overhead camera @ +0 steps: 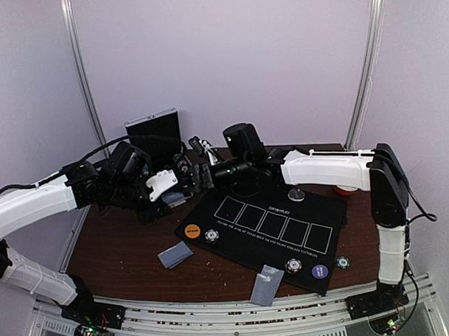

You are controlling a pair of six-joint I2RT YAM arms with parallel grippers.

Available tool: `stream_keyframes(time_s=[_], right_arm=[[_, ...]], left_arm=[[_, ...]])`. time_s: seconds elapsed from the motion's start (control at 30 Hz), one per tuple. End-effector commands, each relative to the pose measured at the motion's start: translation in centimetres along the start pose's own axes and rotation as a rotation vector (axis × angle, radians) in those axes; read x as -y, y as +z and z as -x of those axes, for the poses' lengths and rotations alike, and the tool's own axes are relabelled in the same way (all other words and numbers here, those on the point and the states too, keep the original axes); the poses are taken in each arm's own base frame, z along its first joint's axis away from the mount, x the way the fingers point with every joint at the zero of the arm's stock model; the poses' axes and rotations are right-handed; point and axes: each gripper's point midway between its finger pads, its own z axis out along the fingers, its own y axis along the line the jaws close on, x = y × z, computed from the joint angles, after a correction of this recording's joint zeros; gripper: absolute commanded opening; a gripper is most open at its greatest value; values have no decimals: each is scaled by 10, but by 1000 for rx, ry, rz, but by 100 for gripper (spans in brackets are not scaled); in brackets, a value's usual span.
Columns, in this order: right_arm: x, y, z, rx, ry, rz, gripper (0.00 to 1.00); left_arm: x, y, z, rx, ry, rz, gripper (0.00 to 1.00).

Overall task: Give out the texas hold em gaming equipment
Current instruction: Pick up the poker card from the face-down deck piles.

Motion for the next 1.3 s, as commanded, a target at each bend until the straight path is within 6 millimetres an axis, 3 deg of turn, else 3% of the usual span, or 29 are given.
stream_keyframes(time_s=[0.0,0.33,0.43,0.67,1.07,1.27], right_arm=[[-20,8,4,-15,-29,93,81],[-9,27,-7,-66,-30,82,74],[-6,24,-9,-82,-51,54,69],[2,9,-3,-74,-78,-15,43],[11,-8,-1,-79,-96,-88,42],[1,-13,3,-76,-108,-68,24]], left_arm=[[-6,-10,23,87,11,19,40],[-7,-8,24,84,19,25,40],[-9,-8,23,81,20,34,40],[-7,-6,22,80,21,27,40],[-6,-7,19,79,16,29,39],[-7,-6,18,74,15,30,39]])
